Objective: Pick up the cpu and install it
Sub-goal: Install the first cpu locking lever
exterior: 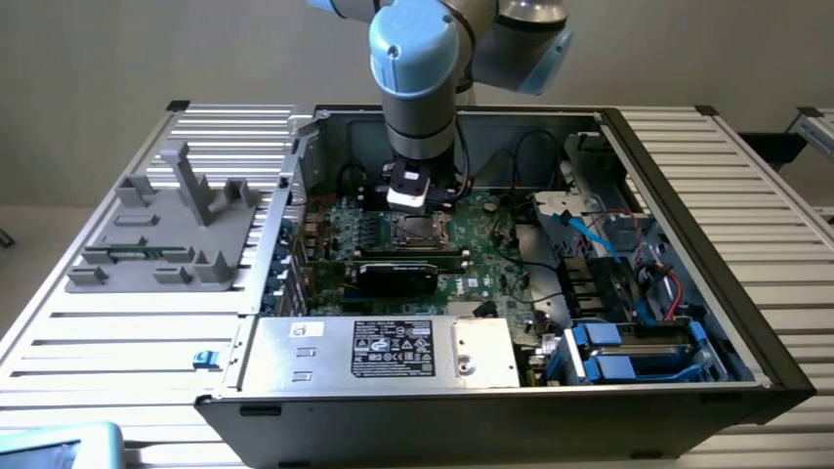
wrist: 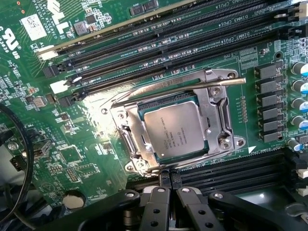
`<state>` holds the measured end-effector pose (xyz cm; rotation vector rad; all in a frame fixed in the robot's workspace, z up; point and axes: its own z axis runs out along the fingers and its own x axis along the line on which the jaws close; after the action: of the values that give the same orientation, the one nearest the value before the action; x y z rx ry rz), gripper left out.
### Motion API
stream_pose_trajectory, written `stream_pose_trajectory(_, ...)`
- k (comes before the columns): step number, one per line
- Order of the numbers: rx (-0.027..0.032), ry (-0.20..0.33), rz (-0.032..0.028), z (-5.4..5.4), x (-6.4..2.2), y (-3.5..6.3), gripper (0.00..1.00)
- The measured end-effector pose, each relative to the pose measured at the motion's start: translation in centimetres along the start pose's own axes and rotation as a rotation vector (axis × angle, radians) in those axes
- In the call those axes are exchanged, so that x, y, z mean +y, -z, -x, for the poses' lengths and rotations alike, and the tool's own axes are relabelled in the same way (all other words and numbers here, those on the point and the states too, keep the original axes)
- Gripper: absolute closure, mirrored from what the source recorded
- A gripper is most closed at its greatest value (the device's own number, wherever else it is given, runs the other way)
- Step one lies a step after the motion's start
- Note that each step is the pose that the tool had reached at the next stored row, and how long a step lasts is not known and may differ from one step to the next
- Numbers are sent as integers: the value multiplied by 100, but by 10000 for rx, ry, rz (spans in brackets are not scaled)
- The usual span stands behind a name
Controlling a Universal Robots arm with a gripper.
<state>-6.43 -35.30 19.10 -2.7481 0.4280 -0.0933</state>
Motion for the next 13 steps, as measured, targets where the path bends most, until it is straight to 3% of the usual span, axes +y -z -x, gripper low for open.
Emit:
stream_pose_trajectory(6,-1,0,3,-1,-24,62,88)
stream_pose_trajectory(13,-1,0,14,-3,-92,241,88)
